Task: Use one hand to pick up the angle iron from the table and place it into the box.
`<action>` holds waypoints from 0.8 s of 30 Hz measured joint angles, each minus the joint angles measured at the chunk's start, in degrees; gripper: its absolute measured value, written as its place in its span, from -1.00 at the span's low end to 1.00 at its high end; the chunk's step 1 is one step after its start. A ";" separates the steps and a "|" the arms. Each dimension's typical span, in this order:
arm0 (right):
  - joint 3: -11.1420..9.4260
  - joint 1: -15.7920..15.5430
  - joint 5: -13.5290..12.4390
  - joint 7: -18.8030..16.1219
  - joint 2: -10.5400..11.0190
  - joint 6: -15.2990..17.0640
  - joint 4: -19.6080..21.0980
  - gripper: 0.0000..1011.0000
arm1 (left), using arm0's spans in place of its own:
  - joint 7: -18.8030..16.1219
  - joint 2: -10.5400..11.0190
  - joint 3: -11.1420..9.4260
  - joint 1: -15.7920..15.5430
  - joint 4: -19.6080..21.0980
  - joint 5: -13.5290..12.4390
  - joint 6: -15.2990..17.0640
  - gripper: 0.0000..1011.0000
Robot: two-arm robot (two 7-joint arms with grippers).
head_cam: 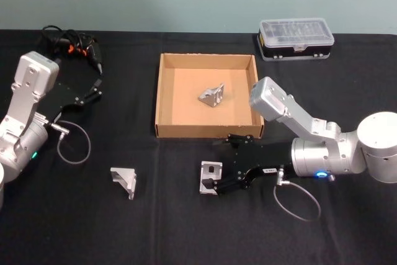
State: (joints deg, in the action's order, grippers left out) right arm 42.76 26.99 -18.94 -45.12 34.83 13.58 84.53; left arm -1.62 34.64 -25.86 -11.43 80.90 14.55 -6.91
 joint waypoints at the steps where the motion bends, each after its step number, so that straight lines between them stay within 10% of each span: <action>1: 0.14 0.08 0.04 0.08 -0.15 0.11 -0.18 0.98 | 0.00 0.00 0.00 0.00 0.00 0.00 0.00 1.00; 16: 0.60 0.36 0.50 0.99 -0.80 0.83 -1.00 0.97 | 0.00 0.00 0.00 0.00 0.00 0.00 0.00 1.00; 24: 0.55 0.33 0.47 0.91 -0.76 0.74 -0.93 0.62 | 0.00 0.00 0.00 0.00 0.00 0.00 0.00 1.00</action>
State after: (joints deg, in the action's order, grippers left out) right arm 43.31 27.31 -18.46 -44.21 34.06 14.33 83.60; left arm -1.62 34.65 -25.86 -11.43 80.90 14.54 -6.91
